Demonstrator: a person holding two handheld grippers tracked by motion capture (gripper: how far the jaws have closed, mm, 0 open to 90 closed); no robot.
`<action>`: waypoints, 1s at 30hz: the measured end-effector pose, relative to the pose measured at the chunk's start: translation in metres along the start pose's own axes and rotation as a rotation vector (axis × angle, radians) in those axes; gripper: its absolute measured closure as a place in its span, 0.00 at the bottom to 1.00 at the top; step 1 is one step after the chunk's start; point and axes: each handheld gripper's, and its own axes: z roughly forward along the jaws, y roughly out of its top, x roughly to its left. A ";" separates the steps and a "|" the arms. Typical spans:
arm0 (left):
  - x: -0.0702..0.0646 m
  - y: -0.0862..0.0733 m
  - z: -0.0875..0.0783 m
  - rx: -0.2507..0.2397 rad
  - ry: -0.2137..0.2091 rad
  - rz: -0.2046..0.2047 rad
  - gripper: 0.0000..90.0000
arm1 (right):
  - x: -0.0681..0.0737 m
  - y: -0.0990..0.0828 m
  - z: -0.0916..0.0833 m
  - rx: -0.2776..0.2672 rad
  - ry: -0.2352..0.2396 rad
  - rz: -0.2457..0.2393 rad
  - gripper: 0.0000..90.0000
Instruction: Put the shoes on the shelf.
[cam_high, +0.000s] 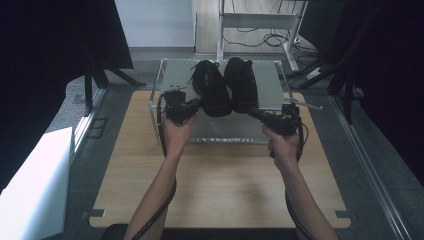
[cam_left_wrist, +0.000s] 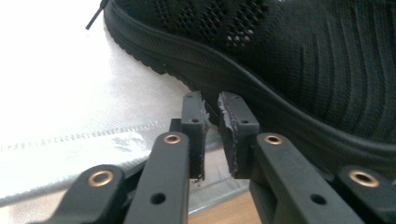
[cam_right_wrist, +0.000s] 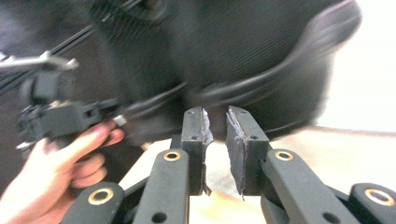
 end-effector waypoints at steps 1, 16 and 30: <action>0.000 0.001 0.001 0.001 0.002 -0.003 0.87 | -0.003 0.003 -0.003 -0.012 -0.029 -0.003 0.84; 0.000 0.036 0.032 0.087 0.102 0.012 1.00 | -0.020 0.019 0.015 -0.004 -0.128 0.030 1.00; 0.005 0.004 -0.016 0.024 -0.047 0.033 0.83 | -0.026 0.005 0.025 -0.005 -0.056 0.094 0.93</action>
